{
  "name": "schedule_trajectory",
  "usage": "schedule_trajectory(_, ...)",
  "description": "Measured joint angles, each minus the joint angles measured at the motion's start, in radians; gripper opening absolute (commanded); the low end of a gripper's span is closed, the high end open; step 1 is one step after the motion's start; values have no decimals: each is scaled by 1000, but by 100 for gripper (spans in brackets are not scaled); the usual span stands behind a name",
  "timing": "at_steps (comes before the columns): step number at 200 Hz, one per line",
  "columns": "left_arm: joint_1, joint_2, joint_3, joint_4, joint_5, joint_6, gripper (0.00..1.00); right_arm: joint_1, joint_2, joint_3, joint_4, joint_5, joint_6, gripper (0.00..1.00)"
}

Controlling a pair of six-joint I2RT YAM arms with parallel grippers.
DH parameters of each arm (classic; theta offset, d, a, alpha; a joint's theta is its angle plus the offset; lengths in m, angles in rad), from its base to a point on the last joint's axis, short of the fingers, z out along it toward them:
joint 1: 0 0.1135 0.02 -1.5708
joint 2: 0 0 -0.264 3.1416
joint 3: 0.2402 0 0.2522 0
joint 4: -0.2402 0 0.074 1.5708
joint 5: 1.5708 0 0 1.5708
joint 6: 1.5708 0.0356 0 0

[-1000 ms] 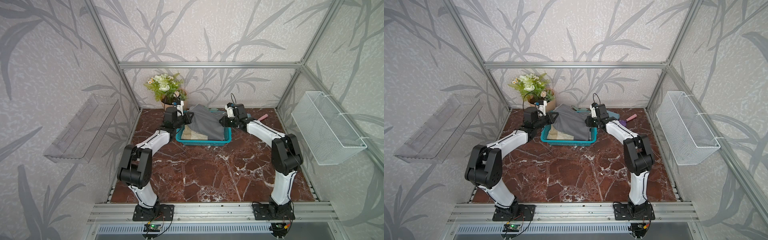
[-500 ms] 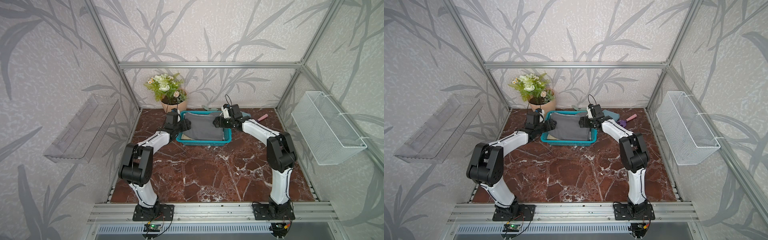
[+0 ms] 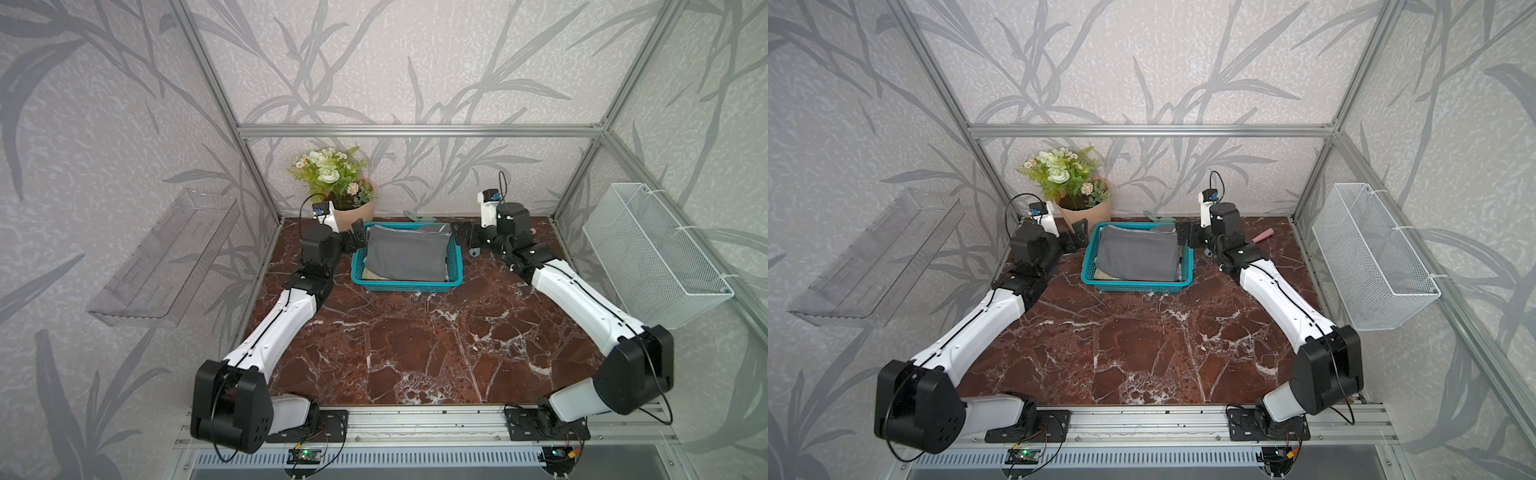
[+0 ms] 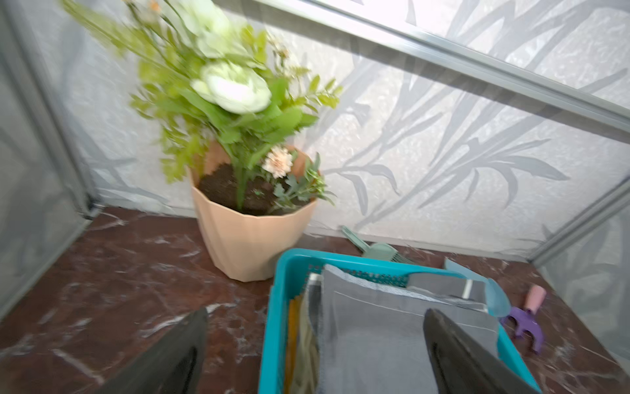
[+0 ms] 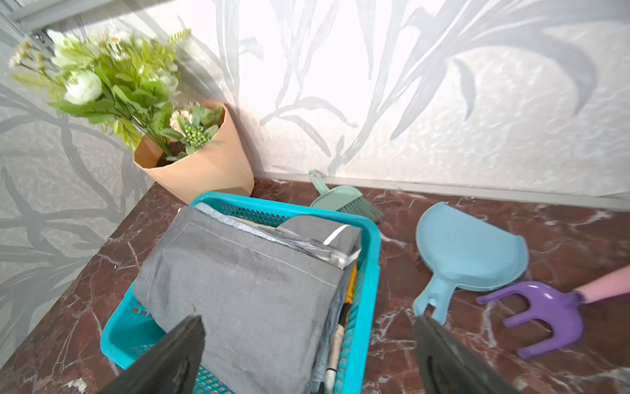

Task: Put the folded pillowcase in the basket
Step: Reset both arms

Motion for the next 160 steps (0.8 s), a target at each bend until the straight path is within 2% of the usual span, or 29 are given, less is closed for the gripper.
schedule_trajectory(27, 13, -76, -253, 129, -198, 112, 100, -134, -64, -188, 16, 1, 31, 99)
schedule_trajectory(52, 39, -71, -444, 222, -271, 168, 100, -232, -47, -318, -20, 35, 50, 99)
schedule_trajectory(89, 93, 37, -489, 370, -280, 199, 100, -263, -20, -387, -26, 198, 52, 99)
schedule_trajectory(109, 113, 102, -510, 477, -268, 201, 100, -268, -23, -481, 86, 289, 14, 99)
schedule_trajectory(126, 129, 142, -552, 563, -241, 198, 100, -269, -34, -624, 274, 348, -46, 99)
schedule_trajectory(143, 143, 170, -589, 635, -213, 198, 100, -272, -31, -754, 462, 374, -99, 99)
schedule_trajectory(160, 163, 193, -617, 717, -185, 195, 100, -274, 0, -809, 594, 385, -134, 99)
